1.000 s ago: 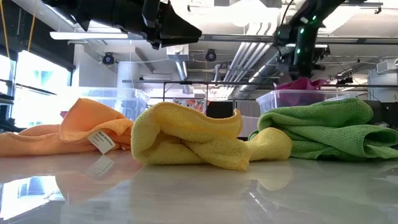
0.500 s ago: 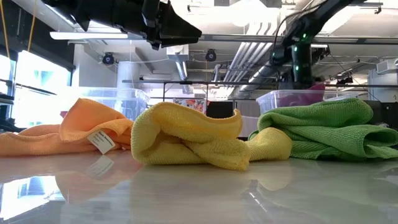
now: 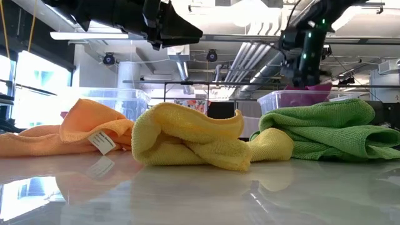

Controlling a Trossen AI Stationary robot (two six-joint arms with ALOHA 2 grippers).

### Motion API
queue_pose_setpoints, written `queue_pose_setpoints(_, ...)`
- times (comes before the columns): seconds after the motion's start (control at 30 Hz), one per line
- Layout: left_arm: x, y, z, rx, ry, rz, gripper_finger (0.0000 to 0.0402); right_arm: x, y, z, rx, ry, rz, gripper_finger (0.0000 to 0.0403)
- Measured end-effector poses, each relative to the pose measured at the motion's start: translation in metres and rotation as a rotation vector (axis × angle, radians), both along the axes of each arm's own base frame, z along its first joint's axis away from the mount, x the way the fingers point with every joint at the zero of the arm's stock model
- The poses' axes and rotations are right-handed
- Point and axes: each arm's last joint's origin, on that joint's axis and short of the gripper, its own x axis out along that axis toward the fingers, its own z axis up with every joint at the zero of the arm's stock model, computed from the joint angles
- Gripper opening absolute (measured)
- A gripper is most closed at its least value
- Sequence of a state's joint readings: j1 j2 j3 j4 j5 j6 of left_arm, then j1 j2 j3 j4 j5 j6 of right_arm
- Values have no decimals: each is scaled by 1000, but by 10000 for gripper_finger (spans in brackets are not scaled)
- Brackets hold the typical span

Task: Sort towels by color in basket
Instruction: Put the purple kitchen towel into the right transparent bin, then put the orange microfiber towel into the left transparent bin

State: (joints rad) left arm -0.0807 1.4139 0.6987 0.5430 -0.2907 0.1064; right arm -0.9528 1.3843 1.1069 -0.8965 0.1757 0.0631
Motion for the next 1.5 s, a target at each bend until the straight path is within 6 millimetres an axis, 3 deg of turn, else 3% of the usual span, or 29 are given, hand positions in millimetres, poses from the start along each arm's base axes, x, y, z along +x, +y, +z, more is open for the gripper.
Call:
queue_pose_setpoints(0.2,0,0,0,1,0,-1,156,1,-9,-54,46,15,-18,117)
queue_pose_setpoints(0.33,0,0,1,-21,-11,3,156,0,-13,-61,31,98,-5,113)
queue_pose_setpoints(0.47,-1,-3,3,-49,-30,0,156,-1,-14,-40,-9,118,-11,116)
queue_pose_setpoints(0.7,-12,-19,10,30,15,29,156,-8,0,21,-130,24,-2,155)
queue_pose_setpoints(0.9,-37,-35,19,75,117,66,156,-11,44,65,-306,-123,76,156)
queue_pose_setpoints(1.0,-51,-46,27,92,115,68,156,-2,79,71,-370,-232,193,152)
queue_pose_setpoints(1.07,-60,-53,31,113,112,95,156,8,103,64,-417,-342,297,150)
queue_pose_setpoints(1.17,-73,-63,29,103,158,110,156,23,139,35,-401,-500,434,149)
queue_pose_setpoints(1.33,-91,-77,1,-53,354,118,156,45,194,-31,-337,-796,612,149)
queue_pose_setpoints(1.5,-95,-81,-28,-165,489,257,156,46,234,-73,-394,-1070,671,149)
